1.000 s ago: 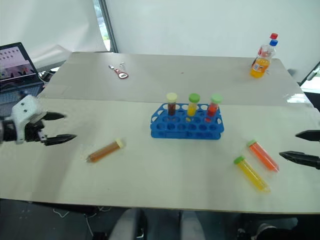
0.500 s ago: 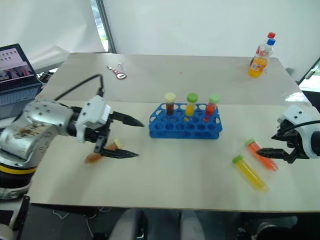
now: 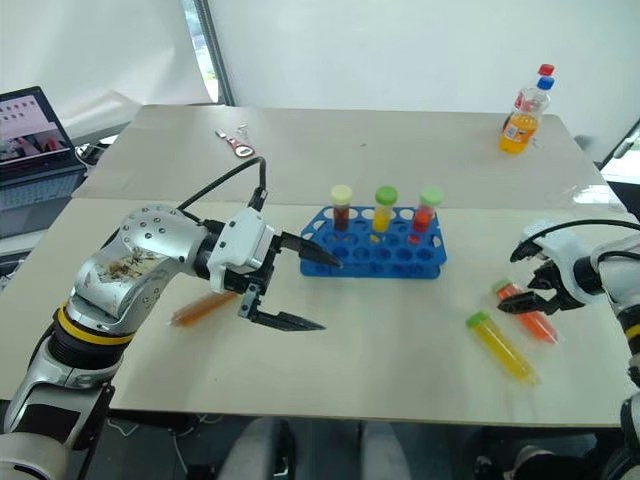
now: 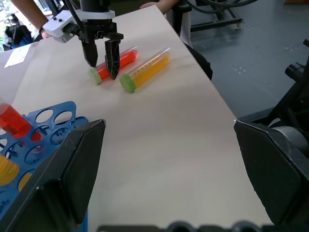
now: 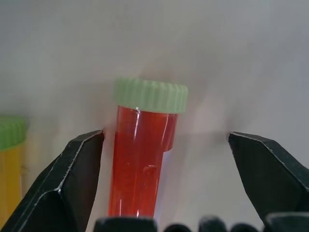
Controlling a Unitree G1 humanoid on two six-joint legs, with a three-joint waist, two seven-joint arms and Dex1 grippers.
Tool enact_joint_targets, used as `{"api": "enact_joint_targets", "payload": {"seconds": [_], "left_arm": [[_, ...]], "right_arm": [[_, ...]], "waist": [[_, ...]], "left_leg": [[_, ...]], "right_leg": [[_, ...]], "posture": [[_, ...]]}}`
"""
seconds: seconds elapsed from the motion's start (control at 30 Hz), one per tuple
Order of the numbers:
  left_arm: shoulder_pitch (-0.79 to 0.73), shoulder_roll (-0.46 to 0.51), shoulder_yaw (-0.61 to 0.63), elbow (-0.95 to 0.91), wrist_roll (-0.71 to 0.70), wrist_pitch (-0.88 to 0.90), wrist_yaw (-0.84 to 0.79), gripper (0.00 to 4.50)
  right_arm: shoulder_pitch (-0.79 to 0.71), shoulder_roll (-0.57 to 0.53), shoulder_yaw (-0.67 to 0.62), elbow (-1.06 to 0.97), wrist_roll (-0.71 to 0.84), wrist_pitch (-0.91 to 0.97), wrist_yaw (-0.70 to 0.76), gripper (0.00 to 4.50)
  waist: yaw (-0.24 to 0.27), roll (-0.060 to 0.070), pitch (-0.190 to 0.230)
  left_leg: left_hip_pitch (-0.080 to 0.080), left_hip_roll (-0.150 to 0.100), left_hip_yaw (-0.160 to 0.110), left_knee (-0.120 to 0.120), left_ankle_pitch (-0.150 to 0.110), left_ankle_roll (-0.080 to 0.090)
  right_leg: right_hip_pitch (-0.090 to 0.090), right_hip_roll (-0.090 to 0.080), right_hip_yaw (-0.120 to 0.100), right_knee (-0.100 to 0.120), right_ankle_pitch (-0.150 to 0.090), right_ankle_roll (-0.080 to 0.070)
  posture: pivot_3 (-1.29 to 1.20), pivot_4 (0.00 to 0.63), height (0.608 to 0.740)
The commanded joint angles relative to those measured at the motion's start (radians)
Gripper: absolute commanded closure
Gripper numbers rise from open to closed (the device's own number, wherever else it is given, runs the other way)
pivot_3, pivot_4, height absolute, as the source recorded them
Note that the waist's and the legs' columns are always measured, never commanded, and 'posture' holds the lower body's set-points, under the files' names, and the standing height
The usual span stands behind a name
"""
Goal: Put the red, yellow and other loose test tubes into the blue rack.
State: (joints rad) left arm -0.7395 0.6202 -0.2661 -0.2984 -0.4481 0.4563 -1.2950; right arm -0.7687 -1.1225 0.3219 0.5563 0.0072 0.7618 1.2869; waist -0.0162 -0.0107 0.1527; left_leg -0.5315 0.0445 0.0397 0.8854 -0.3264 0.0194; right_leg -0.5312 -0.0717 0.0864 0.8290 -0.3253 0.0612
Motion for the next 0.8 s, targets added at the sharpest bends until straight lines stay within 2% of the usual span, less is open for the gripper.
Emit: {"api": "enact_joint_targets", "payload": {"seconds": [0.03,0.23,0.27,0.37,0.47,0.53,0.63,0.7,0.8], "left_arm": [[-0.007,-0.009,-0.002,-0.015,0.017,-0.027,0.012,0.0],[0.006,-0.011,-0.001,-0.009,0.032,-0.036,0.018,0.0],[0.01,-0.008,0.0,-0.005,0.036,-0.04,0.017,0.0],[0.019,0.001,0.007,0.008,0.039,-0.041,0.014,0.0],[0.042,0.008,0.019,0.03,0.048,-0.047,0.028,0.0],[0.059,0.006,0.025,0.038,0.053,-0.052,0.04,0.0],[0.069,-0.027,0.048,0.055,0.045,-0.043,0.092,0.0],[0.072,-0.057,0.064,0.065,0.037,-0.038,0.131,0.0],[0.071,-0.094,0.077,0.075,0.034,-0.038,0.168,0.0]], "right_arm": [[-0.053,0.0,0.029,0.065,-0.043,0.004,0.07,1.18],[-0.088,0.021,0.035,0.106,-0.061,0.012,0.123,3.26],[-0.09,0.02,0.027,0.104,-0.058,0.015,0.125,3.47],[-0.096,0.005,-0.027,0.061,-0.026,0.031,0.122,3.49],[-0.048,-0.037,-0.192,-0.116,0.088,0.046,0.109,3.49],[0.014,-0.028,-0.325,-0.264,0.172,0.13,0.068,3.49],[0.157,0.097,-0.596,-0.538,0.269,0.173,-0.101,3.49],[0.24,0.251,-0.748,-0.717,0.319,0.15,-0.244,3.49],[0.338,0.439,-0.805,-0.895,0.328,0.083,-0.418,3.49]], "waist": [[0.001,0.0,0.0],[-0.001,0.0,0.0],[-0.001,0.0,0.0],[-0.001,0.0,0.0],[-0.002,0.003,0.0],[0.0,0.003,0.0],[0.003,0.003,0.0],[0.004,0.002,0.0],[0.007,0.002,0.0]], "left_leg": [[0.0,0.0,0.0,0.0,0.0,0.0],[0.0,-0.001,-0.001,0.0,0.0,0.0],[0.0,-0.001,-0.001,0.0,0.0,0.0],[0.0,-0.001,-0.001,0.0,0.0,0.0],[0.0,-0.002,-0.001,0.0,0.0,0.0],[-0.001,-0.004,-0.002,0.0,0.0,0.0],[-0.001,-0.005,-0.007,0.0,0.0,0.0],[-0.001,-0.005,-0.012,0.002,0.0,0.0],[-0.004,-0.007,-0.017,0.004,0.001,0.0]], "right_leg": [[0.0,0.0,0.0,0.0,0.0,0.0],[0.0,-0.001,-0.001,0.0,0.0,0.0],[0.0,-0.001,-0.001,0.0,0.0,0.0],[0.0,-0.001,-0.002,0.001,0.0,0.0],[0.0,-0.002,-0.001,0.002,0.0,0.0],[-0.002,-0.004,-0.001,0.006,-0.003,0.001],[0.0,-0.005,-0.005,0.007,-0.004,0.0],[0.002,-0.004,-0.01,0.007,-0.005,-0.001],[0.003,-0.006,-0.014,0.009,-0.005,-0.001]], "posture": [[0.0,0.15,0.659],[0.0,0.15,0.659],[0.0,0.15,0.659],[0.0,0.15,0.659],[0.0,0.15,0.659],[0.0,0.15,0.659],[0.0,0.15,0.659],[0.0,0.15,0.659],[0.0,0.15,0.659]]}}
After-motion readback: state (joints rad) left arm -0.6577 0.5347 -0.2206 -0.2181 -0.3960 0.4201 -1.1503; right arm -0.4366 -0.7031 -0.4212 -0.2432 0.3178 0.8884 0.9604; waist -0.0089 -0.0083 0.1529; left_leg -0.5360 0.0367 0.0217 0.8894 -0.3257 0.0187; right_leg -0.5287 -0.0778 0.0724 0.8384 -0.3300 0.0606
